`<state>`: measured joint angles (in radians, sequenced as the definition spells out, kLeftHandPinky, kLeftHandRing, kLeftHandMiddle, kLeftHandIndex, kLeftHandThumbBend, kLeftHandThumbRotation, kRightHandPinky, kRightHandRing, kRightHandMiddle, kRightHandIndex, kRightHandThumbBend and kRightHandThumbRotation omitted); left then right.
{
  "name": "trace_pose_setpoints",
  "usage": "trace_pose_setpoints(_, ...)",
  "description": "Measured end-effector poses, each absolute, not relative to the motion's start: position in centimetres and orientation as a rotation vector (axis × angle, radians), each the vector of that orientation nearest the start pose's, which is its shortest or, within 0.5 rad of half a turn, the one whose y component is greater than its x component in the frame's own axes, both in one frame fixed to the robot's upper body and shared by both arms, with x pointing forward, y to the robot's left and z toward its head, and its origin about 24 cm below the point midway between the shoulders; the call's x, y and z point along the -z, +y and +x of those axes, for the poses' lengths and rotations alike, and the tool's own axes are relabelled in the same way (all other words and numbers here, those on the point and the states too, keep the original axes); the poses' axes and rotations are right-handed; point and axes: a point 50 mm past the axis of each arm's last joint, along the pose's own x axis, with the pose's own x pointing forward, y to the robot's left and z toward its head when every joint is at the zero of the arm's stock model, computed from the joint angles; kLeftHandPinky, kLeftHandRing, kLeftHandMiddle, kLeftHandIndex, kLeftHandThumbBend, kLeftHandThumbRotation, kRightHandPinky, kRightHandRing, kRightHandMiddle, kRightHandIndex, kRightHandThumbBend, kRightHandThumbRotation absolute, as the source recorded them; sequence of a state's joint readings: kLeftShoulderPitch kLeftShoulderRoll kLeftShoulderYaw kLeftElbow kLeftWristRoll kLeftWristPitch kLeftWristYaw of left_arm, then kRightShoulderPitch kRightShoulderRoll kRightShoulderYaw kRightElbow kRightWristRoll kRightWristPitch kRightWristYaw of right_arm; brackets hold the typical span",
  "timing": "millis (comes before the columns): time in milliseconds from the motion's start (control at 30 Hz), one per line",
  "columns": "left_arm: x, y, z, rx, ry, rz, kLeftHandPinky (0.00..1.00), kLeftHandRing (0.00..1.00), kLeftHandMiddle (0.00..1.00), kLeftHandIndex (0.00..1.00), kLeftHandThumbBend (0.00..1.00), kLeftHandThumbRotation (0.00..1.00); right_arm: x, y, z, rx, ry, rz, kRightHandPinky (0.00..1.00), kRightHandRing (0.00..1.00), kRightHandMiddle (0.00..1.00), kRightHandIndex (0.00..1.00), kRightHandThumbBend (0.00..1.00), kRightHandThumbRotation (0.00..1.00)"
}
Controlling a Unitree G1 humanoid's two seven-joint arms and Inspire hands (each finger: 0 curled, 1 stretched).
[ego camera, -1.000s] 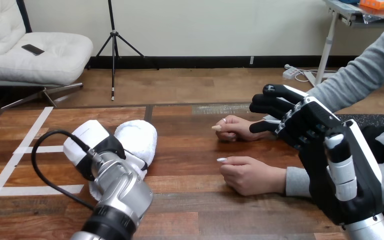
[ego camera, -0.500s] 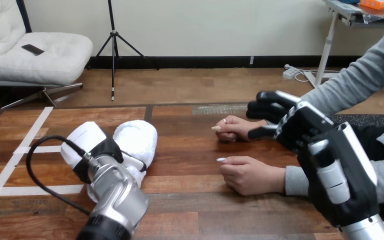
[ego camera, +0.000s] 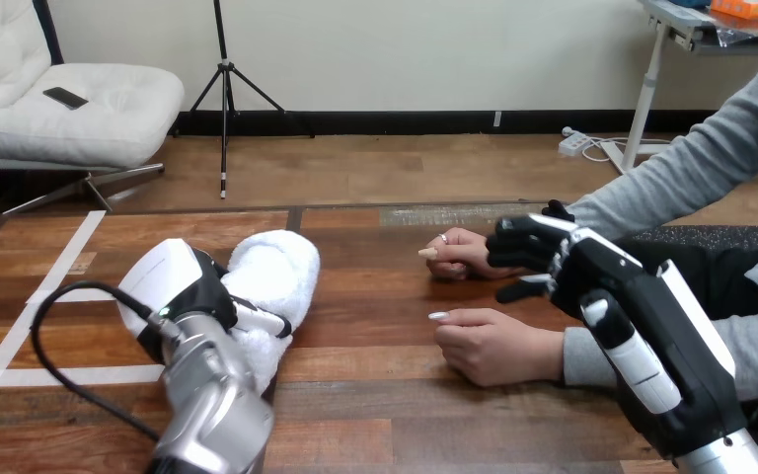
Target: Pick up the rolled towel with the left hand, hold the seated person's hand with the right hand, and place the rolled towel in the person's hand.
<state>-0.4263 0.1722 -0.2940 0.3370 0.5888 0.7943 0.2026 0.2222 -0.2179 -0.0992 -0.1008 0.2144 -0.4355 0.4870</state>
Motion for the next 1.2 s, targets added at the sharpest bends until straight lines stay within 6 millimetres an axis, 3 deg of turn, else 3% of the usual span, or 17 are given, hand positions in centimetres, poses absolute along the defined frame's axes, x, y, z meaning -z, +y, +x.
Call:
trace_pose_setpoints(367, -3.8, 16.1, 30.3, -0.161, 0.459, 0.925, 0.14, 0.21, 0.3, 0.43, 0.73, 0.0, -5.9, -20.5, 20.0, -0.332, -0.273, -0.183, 0.66, 0.77, 0.77, 0.76, 0.96, 0.85)
trace_pose_setpoints(1200, -4.7, 15.6, 27.9, -0.036, 0.405, 0.768, 0.16, 0.24, 0.33, 0.44, 0.69, 0.0, -4.1, -22.3, 20.8, -0.346, -0.159, -0.247, 0.84, 0.87, 0.86, 0.84, 0.81, 0.83)
